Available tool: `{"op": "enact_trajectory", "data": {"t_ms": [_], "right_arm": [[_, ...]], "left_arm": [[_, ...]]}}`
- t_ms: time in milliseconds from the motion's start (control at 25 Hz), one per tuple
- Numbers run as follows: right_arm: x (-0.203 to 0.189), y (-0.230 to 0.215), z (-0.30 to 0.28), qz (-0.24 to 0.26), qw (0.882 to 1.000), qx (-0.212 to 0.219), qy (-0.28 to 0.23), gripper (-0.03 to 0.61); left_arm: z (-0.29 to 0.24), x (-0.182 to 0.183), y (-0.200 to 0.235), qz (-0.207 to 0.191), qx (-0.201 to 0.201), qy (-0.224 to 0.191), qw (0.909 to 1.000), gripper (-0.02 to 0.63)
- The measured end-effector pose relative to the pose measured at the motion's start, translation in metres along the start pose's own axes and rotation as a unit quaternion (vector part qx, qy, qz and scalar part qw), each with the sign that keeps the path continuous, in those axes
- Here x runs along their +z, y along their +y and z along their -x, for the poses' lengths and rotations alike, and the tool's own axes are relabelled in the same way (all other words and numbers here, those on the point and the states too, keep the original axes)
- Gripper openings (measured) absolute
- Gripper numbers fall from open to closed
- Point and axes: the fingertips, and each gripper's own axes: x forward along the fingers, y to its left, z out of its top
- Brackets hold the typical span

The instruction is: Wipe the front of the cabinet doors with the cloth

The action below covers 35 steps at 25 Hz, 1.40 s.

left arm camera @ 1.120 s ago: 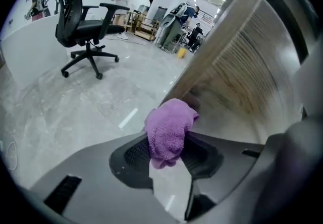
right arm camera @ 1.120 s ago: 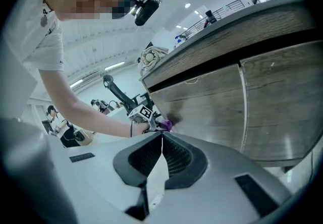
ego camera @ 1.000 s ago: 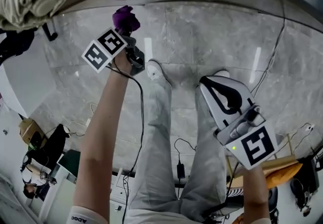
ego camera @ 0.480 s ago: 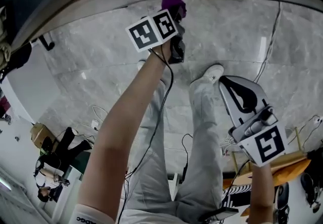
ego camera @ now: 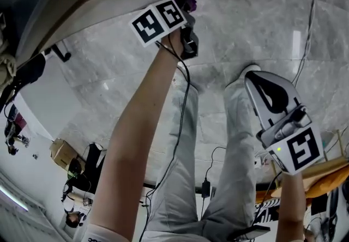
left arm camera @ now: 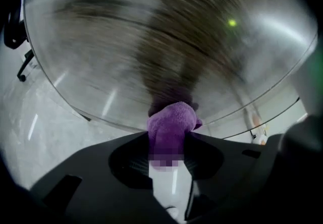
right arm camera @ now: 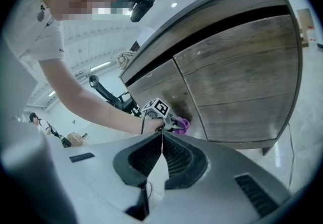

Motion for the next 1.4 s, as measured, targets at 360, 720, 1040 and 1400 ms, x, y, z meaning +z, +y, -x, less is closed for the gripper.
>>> {"op": "enact_trajectory", "data": {"t_ms": [360, 720, 1040, 1400], "right_arm": [[0.007, 0.047, -0.042, -0.005, 1.000, 0.006, -0.015, 0.028], [0.002, 0.092, -0.126, 0.009, 1.000, 0.017, 0.000, 0.028], [-0.006, 0.060, -0.098, -0.004, 1.000, 0.004, -0.015, 0.027], [-0.025, 0.018, -0.030, -0.013, 1.000, 0.018, 0.004, 0.028]], "left_arm": [[0.045, 0.020, 0.113, 0.003, 0.065, 0.002, 0.9979, 0.150], [0.083, 0.054, 0.234, -0.003, 0.106, 0.005, 0.9943, 0.150], [0.104, 0.056, 0.268, 0.030, 0.154, -0.043, 0.9866, 0.150], [0.033, -0.010, 0.151, 0.009, 0.100, -0.004, 0.9949, 0.150]]}}
